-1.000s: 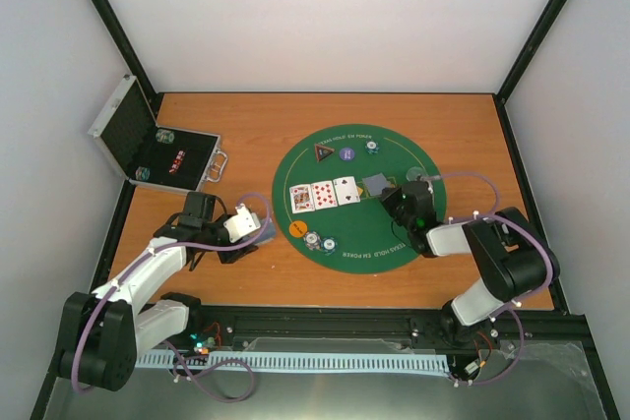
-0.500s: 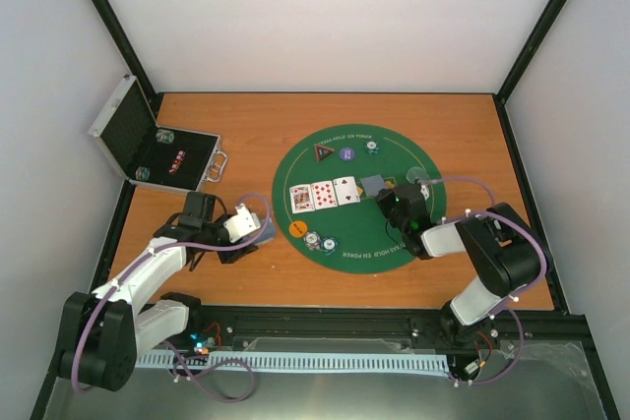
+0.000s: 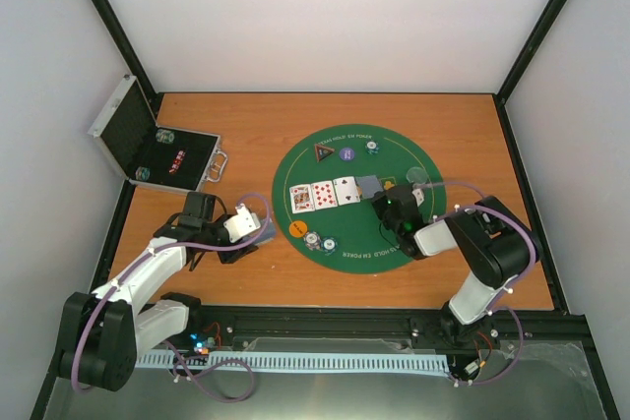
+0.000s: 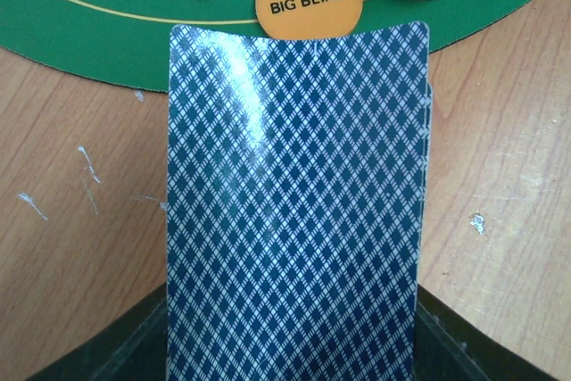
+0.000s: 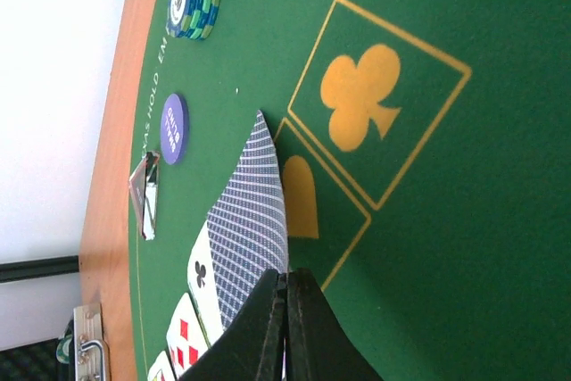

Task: Distribute texas hold em gaming equipment

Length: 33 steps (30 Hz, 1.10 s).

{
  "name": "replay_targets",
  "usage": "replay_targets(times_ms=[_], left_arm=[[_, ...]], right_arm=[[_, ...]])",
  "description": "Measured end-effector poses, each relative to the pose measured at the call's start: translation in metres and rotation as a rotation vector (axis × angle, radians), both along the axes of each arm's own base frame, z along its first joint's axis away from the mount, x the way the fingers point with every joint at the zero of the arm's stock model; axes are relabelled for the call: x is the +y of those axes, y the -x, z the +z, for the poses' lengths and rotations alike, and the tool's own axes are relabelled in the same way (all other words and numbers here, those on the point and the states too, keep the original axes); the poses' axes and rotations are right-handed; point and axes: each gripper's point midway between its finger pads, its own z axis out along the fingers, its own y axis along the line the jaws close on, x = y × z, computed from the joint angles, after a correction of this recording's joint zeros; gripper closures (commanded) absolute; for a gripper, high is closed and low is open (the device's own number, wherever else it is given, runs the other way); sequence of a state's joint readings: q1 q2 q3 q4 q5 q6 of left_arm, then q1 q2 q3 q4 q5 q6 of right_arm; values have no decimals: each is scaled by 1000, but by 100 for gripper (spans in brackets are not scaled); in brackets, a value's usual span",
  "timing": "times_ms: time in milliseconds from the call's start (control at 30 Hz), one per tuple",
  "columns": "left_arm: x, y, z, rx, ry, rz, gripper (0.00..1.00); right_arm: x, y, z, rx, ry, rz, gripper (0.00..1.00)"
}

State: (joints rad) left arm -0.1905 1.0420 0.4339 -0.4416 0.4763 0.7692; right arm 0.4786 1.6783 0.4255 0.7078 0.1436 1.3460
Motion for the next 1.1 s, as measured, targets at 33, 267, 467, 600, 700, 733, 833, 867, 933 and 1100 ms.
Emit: replay_targets(times_ms=[33,267,467,600,700,733,833,867,933,1100], left_arm=[[0,0,0,0,0,0,44],[0,0,3,-12,3,-1,44],[0,0,3,-12,4,-1,44],[0,0,3,-12,4,-1,44],[0,0,3,-11,4,-1,44],[0,0,3,-12,4,-1,44],[0,0,3,-12,4,-2,44],[0,-1,3,-14,3,-2,44],[0,-1,3,-20,-1,-5,44],[1,0,5,-19,-15,-16,44]], right_arm=[[1,1,0,1,-4,0,93],[4,2,0,6,-23,-10,85],[4,4,5,-1,-35,-23,71],[4,6,19,-29,-51,-24,48],[1,11,29,-46,-55,-27,33],[-1,14,33,-53,-48,-27,30],[-6,20,48,-77,-14,-16,21],[-7,21,56,-95,4,-5,15],[-8,23,76,-149,69,36,0],[32,8,152,-354,359,332,0]])
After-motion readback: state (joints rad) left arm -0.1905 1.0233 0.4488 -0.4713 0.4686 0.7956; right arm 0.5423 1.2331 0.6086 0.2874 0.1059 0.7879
